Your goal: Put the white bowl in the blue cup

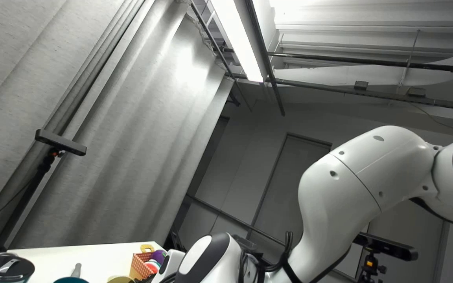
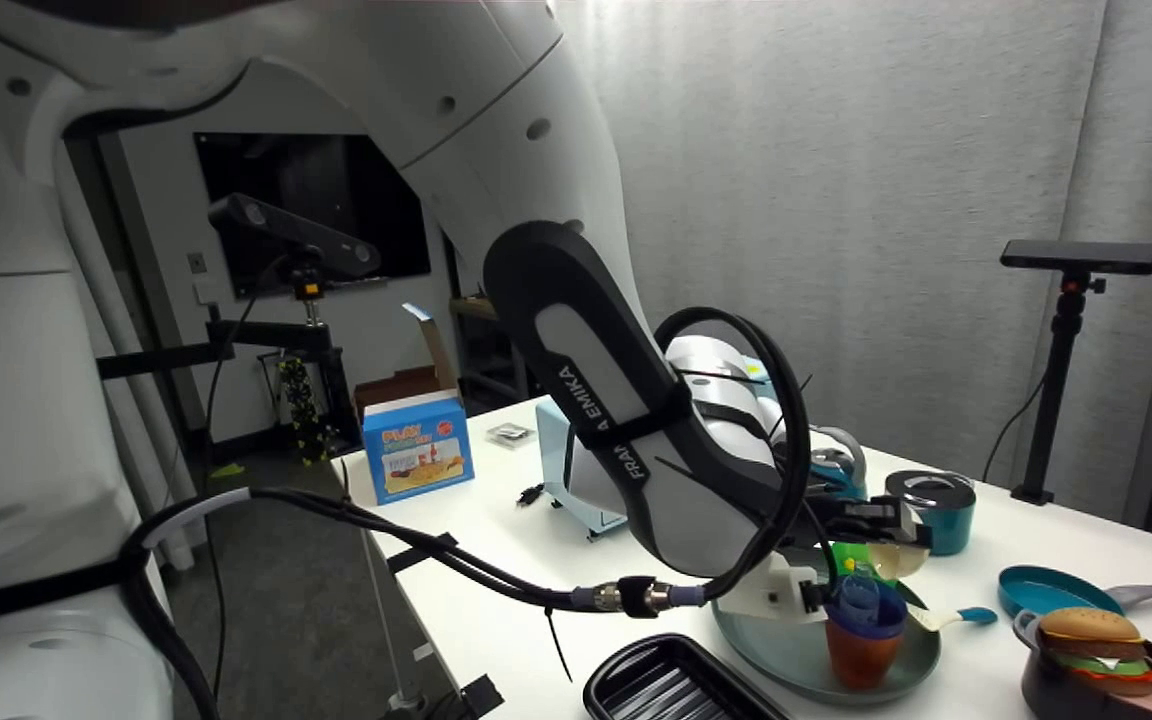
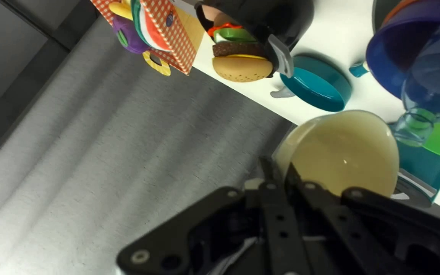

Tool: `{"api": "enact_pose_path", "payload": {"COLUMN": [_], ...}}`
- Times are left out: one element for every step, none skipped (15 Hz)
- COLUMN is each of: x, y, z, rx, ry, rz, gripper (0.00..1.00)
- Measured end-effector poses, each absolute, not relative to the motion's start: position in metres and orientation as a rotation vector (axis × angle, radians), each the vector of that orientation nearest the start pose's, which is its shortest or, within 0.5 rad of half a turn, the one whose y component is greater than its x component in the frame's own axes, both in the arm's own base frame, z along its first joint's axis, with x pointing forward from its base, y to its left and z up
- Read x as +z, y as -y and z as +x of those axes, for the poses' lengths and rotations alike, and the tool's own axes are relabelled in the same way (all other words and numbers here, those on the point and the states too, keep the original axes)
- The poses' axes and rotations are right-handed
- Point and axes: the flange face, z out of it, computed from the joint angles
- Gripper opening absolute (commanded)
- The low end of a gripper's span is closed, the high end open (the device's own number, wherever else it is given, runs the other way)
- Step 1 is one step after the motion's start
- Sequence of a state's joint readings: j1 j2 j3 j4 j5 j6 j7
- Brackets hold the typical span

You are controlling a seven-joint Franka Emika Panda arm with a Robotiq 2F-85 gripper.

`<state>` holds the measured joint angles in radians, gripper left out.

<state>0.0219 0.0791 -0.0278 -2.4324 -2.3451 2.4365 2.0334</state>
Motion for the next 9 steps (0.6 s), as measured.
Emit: {"api": "enact_pose_path", "payload": {"x": [0.265, 0.261, 0.256, 0.251, 0.248, 0.244, 0.241, 0.239, 0.237], "y": [0.002, 0.001, -0.001, -0.001, -0.002, -0.002, -0.001, 0.000, 0.001], "z": [0.482, 0.480, 0.479, 0.478, 0.477, 0.476, 0.476, 0.476, 0.475], "rx": [1.265, 1.271, 1.275, 1.278, 1.281, 1.284, 1.287, 1.288, 1.289], "ry": [-0.129, -0.130, -0.130, -0.131, -0.129, -0.127, -0.123, -0.119, -0.114], "rz": [2.167, 2.174, 2.182, 2.188, 2.191, 2.193, 2.195, 2.196, 2.197], "gripper": [0.01, 0.01, 0.01, 0.01, 0.01, 0.01, 0.01, 0.01, 0.01]}}
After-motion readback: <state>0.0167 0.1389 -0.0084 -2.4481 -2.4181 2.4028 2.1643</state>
